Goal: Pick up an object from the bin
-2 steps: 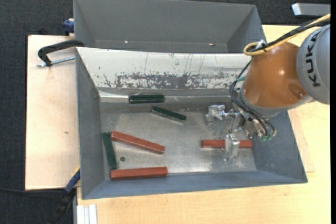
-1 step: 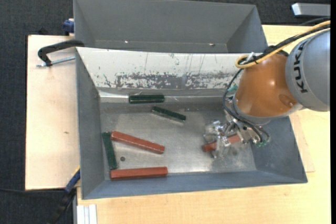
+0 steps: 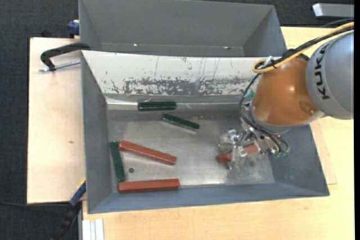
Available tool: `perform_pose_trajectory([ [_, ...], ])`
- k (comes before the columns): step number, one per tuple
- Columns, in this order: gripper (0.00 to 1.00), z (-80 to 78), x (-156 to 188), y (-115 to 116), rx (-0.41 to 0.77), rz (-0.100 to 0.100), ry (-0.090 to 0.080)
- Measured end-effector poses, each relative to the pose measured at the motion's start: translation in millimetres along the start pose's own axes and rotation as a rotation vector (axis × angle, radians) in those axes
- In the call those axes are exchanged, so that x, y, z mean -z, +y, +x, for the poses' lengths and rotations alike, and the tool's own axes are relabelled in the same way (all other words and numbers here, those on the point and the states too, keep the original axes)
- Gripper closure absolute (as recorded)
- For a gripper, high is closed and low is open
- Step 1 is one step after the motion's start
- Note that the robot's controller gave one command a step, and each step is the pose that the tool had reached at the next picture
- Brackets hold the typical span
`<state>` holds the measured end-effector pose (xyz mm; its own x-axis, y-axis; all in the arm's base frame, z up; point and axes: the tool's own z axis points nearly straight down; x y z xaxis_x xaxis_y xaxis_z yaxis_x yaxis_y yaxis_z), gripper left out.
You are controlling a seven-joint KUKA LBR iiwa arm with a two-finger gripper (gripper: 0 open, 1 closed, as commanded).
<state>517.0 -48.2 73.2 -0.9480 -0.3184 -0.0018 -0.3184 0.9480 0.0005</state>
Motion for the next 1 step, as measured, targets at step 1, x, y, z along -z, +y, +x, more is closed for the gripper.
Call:
perform_pose_trajectory([
  [1, 1.0, -15.5, 185.8, 33.8, -0.007, 0.004, -0.013],
])
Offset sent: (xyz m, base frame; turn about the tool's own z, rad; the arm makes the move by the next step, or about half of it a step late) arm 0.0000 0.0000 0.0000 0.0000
